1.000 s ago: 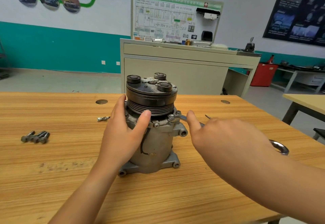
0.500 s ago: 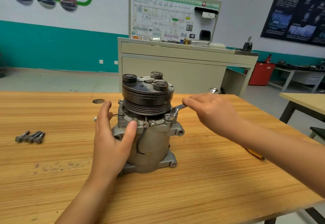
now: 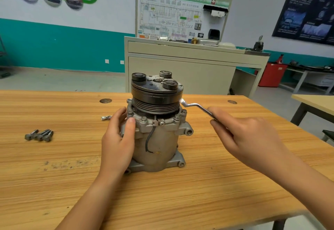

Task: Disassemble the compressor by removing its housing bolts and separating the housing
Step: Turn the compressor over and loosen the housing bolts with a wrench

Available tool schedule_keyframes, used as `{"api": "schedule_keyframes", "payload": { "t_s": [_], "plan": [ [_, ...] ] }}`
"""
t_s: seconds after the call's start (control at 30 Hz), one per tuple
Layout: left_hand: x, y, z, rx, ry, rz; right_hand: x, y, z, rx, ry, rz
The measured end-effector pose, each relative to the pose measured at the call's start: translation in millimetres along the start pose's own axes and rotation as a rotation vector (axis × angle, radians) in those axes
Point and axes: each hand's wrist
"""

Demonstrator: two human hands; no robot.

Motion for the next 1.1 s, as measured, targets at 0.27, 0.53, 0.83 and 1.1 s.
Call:
{"api": "schedule_keyframes", "payload": {
  "t_s": [0.27,0.53,0.83,1.1],
  "plan": [
    [0,0,-4,-0.022,-0.001,-0.024,4,12,-8,-0.354,-0.054,-0.276],
    [-1,2,-3,-0.001,-0.033,-0.033,21,18,-23,-0.401,-0.121,-0.374],
    [1,1,-3,-0.002,-0.030,-0.036,22,13,-74,-0.461,-0.124,-0.580],
    [1,2,-4,-0.015,-0.021,-0.046,43,24,-8,-0.488,0.082,-0.534]
  ]
}}
Point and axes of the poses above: each hand's wrist, its own x-axis towards the middle knuckle, its own y-axis out of the back of the hand, z = x × y, and after that the axes turned 6 degrees about x, right-handed
